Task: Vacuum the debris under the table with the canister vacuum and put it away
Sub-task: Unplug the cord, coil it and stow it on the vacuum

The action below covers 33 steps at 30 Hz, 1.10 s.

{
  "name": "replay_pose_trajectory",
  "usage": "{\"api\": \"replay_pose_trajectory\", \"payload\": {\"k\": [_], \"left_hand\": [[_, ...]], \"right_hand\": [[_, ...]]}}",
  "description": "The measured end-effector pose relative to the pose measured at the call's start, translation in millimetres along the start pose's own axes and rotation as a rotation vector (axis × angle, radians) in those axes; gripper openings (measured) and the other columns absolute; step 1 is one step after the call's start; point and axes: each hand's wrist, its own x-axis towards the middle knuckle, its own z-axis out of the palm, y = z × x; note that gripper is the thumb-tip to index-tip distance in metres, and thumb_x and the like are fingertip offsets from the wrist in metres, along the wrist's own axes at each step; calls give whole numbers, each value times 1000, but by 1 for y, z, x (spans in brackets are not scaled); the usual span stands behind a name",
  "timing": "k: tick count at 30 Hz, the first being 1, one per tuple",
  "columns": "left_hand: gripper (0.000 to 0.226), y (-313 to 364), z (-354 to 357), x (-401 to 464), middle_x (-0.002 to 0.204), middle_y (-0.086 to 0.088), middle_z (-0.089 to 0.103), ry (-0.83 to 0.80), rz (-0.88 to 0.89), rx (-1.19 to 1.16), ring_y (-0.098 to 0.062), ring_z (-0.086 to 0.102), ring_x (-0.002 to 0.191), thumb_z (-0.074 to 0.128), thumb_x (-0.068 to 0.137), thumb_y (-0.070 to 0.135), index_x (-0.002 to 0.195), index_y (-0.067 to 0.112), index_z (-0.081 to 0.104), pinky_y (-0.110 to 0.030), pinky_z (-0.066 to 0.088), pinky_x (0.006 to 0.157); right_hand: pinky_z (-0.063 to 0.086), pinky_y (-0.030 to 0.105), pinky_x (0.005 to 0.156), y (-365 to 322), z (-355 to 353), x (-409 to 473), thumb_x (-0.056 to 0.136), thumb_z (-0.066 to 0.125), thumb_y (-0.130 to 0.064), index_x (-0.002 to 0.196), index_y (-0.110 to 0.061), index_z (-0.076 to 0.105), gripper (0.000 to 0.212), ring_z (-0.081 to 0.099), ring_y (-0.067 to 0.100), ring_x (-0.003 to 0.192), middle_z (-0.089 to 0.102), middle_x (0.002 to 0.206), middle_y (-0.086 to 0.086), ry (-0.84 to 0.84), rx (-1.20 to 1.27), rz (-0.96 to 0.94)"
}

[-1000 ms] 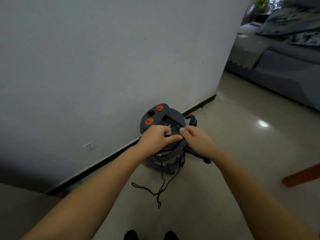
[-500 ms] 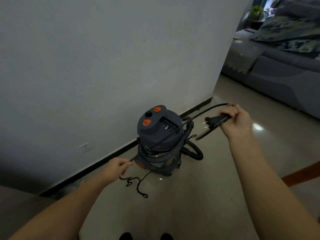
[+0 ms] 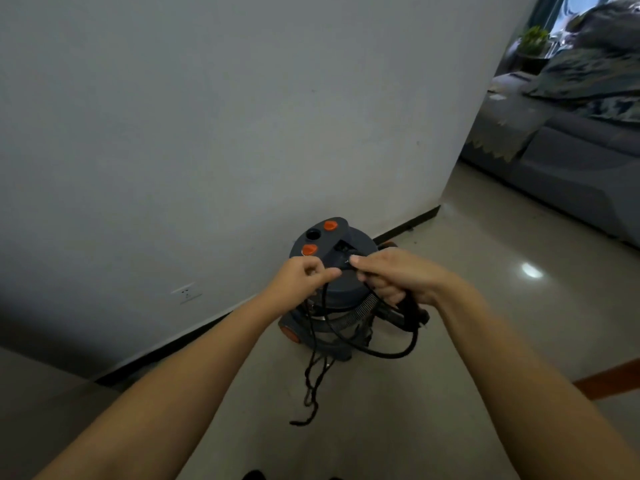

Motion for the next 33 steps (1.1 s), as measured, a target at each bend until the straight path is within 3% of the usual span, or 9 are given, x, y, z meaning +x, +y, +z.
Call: {"api": "replay_pose_trajectory", "payload": {"k": [6,12,14,17,20,22,25,30,33], "left_hand": [[47,-45,3,-20,53,-1,41,166,-127,-66,-5,40,47,42,99,34,58,12,43,-17,35,56],[27,-64,46,-29,73,-2,51,-124,-175,179,-15,50,69,42,101,25,78,13,50,-34,44,71],[26,-55,53,-30,80,-6,56,-303,-130,322,-20,53,75,41,101,25,86,9,55,-33,42,73],[32,-16,61,-31,82,-7,56,-589,38,515,-21,52,76,39,101,29,88,6,58,-35,43,75],[31,23,62,-19,74,-2,56,-603,213,602,-16,51,68,43,99,31,80,12,58,-33,43,69],[27,33,51,-6,77,-1,63,-446,247,570,-12,53,67,50,96,34,85,15,66,-31,47,68],[29,28,30,6,57,6,49,-222,180,406,-7,42,52,67,86,34,64,19,55,-26,36,54],[37,2,36,14,57,7,39,-129,55,185,-9,36,53,74,81,28,61,19,44,-26,30,55],[35,-3,46,16,55,5,43,30,12,89,-5,40,50,65,89,22,62,19,44,-21,32,55]], "right_hand": [[24,11,25,-19,-64,-26,64,69,-25,55,-16,58,17,8,3,36,11,48,-10,-27,968,-312],[30,15,33,-7,-75,-7,95,43,-18,63,-12,44,32,28,5,28,30,37,-6,220,1625,-492],[39,16,45,-3,-66,5,102,35,-17,68,-14,41,34,35,5,30,37,42,-5,502,1518,-478],[56,27,63,-1,-37,11,105,30,-18,91,-9,45,23,65,12,55,62,68,2,722,765,-427],[53,26,77,10,-7,9,104,33,-19,101,-15,42,10,66,16,86,67,94,2,365,-381,-250],[47,26,68,23,4,6,103,36,-23,89,-15,44,18,61,14,76,62,87,1,198,-716,-151],[34,22,41,29,5,-3,103,37,-25,76,-13,45,30,40,9,38,46,56,0,137,-301,-30],[25,21,37,6,-23,-25,98,50,-30,82,-11,62,27,29,9,35,35,41,-8,-72,-356,70],[20,15,32,-12,-41,-50,101,45,-18,74,-9,57,31,24,5,29,30,37,-9,5,-72,-28]]}}
